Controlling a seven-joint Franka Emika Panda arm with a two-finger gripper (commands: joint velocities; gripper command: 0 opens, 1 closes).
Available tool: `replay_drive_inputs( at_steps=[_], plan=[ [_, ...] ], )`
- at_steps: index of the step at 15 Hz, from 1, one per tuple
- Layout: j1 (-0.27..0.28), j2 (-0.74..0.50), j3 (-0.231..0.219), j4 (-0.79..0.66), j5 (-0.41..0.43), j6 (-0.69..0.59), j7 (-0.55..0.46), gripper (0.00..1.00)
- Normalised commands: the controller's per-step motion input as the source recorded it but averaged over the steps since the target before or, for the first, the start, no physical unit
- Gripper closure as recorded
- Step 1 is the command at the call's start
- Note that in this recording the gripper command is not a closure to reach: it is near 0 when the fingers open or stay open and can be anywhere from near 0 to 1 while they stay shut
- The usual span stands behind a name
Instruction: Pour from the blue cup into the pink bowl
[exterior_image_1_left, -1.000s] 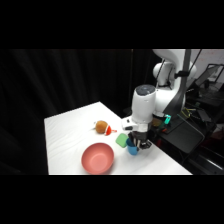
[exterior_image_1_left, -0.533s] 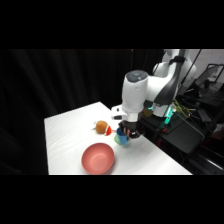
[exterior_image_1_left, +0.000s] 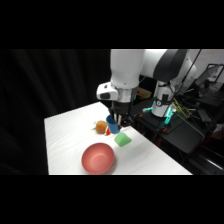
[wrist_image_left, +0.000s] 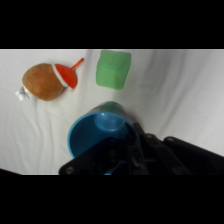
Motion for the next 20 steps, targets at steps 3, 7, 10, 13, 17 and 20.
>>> replay_drive_inputs(
  at_steps=[3,7,10,13,17,20],
  plan=[
    [-0.174,0.48,0.095,0.70,0.315,-0.14,-0.55,0.14],
    [-0.268,0.42,0.175,0.72,0.628,-0.31,-0.83,0.13],
    [-0.327,0.47,0.181,0.74,0.569,-0.54,-0.79,0.14],
    [-0.302,0.57,0.139,0.73,0.427,-0.65,-0.55,0.15],
    [-0.281,0.57,0.133,0.66,0.327,-0.64,-0.41,0.16],
    [-0.209,0.52,0.138,0.73,0.255,-0.78,-0.20,0.16]
  ],
)
